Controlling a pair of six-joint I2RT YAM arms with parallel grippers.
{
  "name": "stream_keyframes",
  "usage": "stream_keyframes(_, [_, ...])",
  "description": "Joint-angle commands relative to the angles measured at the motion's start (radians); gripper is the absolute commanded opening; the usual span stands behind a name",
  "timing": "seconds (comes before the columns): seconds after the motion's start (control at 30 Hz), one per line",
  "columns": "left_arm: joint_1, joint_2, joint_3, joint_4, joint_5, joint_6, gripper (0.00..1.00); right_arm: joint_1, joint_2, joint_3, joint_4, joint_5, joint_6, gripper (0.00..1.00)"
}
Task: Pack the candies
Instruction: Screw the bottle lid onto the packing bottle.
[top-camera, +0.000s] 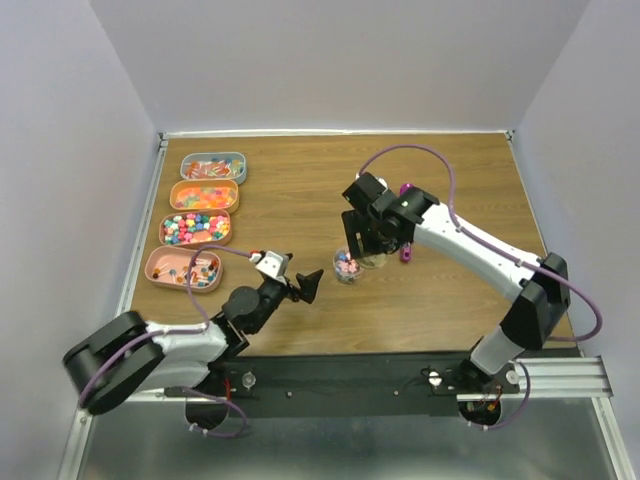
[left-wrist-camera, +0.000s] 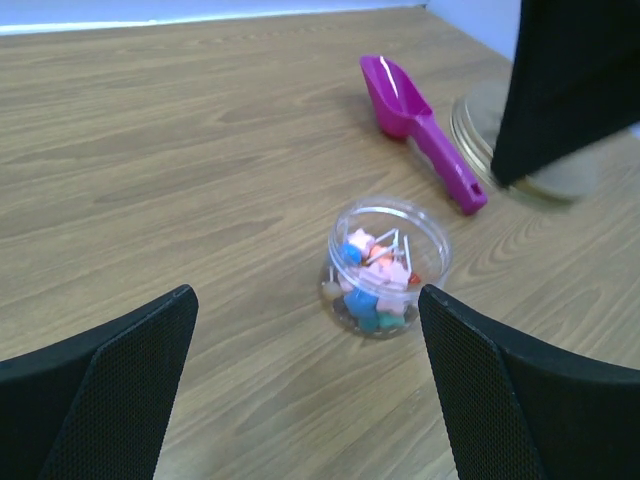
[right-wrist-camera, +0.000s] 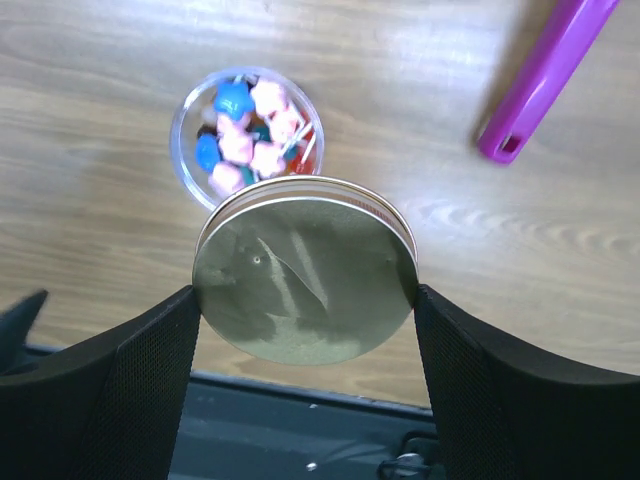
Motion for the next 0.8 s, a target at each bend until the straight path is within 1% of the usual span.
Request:
stream_keyframes(0.0, [-0.005,0.195,-0.069,0.476,0.071,0.100,0.98,-0.042,0.100,0.131,-0.079,-0.010,-0.149,0.31])
stream_keyframes(0.03, [-0.008,0.277,-0.087,0.536,0.071,0.100,0.98,-0.046,0.134,0.146,-0.084,-0.019,-0.177,0.31])
stream_keyframes(0.07, [-0.011,0.320,-0.089,0.599,0.071,0.100,0.98,-0.051,0.148,0.163,-0.085,-0.037,-0.188,0.30])
stream_keyframes(0.1, [-0.013,0.368,-0.089,0.721,0.071,0.100,0.98,-0.051,0.163,0.190,-0.088,-0.048,-0.197,0.30])
stream_keyframes(0.13, [-0.016,0.468,-0.089,0.779,0.071,0.100,0.98,-0.054,0.179,0.204,-0.093,-0.056,-0.214,0.30])
stream_keyframes(0.17, [-0.025,0.524,-0.089,0.836,0.090,0.106,0.98,-0.053,0.205,0.214,-0.095,-0.076,-0.222,0.30])
stream_keyframes(0.2, [-0.031,0.582,-0.089,0.970,0.101,0.158,0.98,-0.053,0.219,0.223,-0.098,-0.083,-0.228,0.30])
stream_keyframes(0.23, [-0.034,0.704,-0.089,1.050,0.101,0.167,0.98,-0.054,0.229,0.234,-0.098,-0.093,-0.240,0.30])
stream_keyframes(0.27, [-0.037,0.745,-0.073,1.083,0.098,0.170,0.98,-0.051,0.246,0.238,-0.096,-0.099,-0.245,0.30])
stream_keyframes(0.33, [-0.047,0.799,-0.040,1.079,0.116,0.190,0.98,-0.053,0.263,0.246,-0.098,-0.099,-0.252,0.29])
stream_keyframes(0.47, [-0.048,0.779,-0.032,1.082,0.128,0.213,0.98,-0.053,0.288,0.257,-0.085,-0.162,-0.266,0.28])
stream_keyframes(0.57, [-0.048,0.775,-0.029,1.082,0.139,0.219,0.98,-0.051,0.297,0.254,-0.070,-0.182,-0.269,0.27])
stream_keyframes(0.7, [-0.048,0.778,-0.015,1.080,0.244,0.215,0.98,-0.051,0.300,0.234,-0.038,-0.220,-0.275,0.26])
stream_keyframes(0.77, [-0.048,0.778,-0.009,1.080,0.263,0.209,0.98,-0.053,0.306,0.228,-0.033,-0.220,-0.275,0.26])
